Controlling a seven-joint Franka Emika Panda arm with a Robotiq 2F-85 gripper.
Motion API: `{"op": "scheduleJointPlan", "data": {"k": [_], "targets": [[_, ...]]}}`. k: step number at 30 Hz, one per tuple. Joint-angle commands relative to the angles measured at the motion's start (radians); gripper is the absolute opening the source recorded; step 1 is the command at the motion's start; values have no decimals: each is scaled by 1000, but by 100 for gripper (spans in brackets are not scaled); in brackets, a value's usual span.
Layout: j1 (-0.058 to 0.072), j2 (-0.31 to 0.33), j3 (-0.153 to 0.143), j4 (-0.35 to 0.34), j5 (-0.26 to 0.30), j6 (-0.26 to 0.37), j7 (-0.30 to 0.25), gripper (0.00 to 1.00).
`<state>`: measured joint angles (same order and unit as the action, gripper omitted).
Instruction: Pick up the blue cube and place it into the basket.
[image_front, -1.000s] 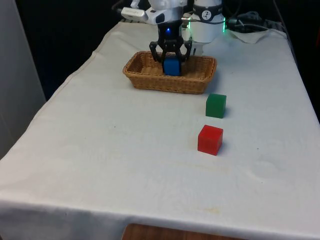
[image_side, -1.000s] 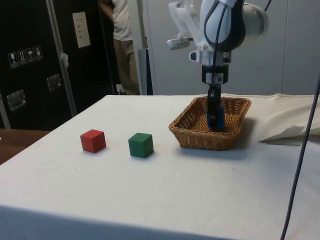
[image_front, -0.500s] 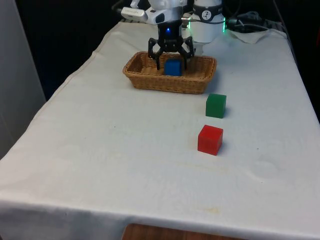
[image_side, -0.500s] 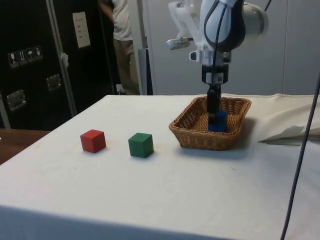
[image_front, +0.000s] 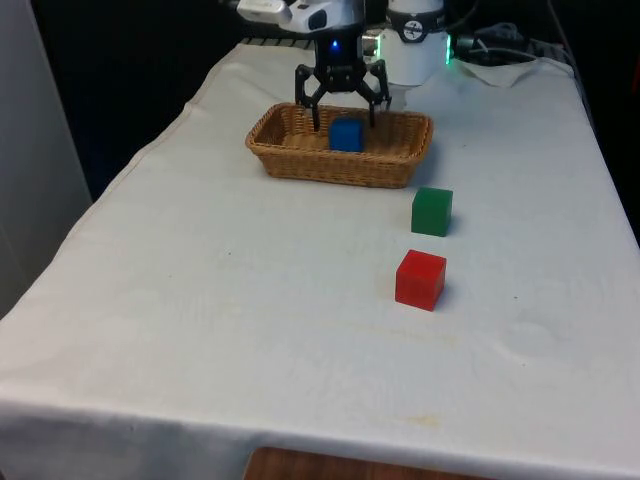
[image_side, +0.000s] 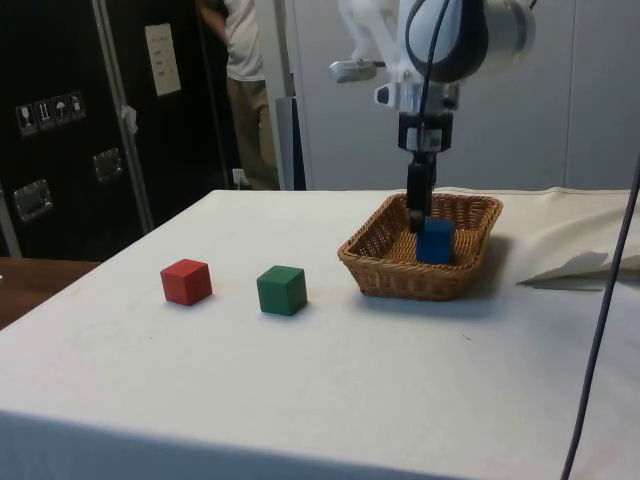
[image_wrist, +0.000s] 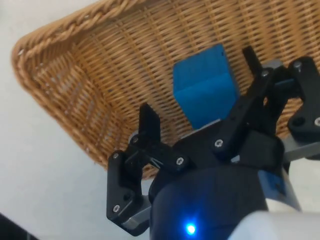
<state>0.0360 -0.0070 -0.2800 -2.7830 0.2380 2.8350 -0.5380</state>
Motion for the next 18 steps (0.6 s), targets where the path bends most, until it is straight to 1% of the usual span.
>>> {"op": "scheduleJointPlan", "data": {"k": [1, 5, 6, 8, 9, 10, 11, 14, 16, 17, 18], "targets": [[-8, -10, -6, 4, -40, -15, 27, 100], [-15, -47, -5, 5, -50, -44, 32, 100], [-18, -66, -4, 7, -54, -60, 34, 100], [-20, -83, -3, 10, -55, -76, 34, 100], [-7, -91, -6, 4, -14, -72, 5, 100], [-21, -91, -3, 11, -55, -83, 34, 100], [-22, -99, -2, 12, -56, -91, 34, 100], [-20, -118, -2, 20, -58, -112, 38, 100], [-15, -121, 0, 37, -54, -129, 41, 100], [-10, -138, -6, 25, -33, -126, 20, 100], [-14, -119, 2, 45, -52, -134, 42, 100]]}}
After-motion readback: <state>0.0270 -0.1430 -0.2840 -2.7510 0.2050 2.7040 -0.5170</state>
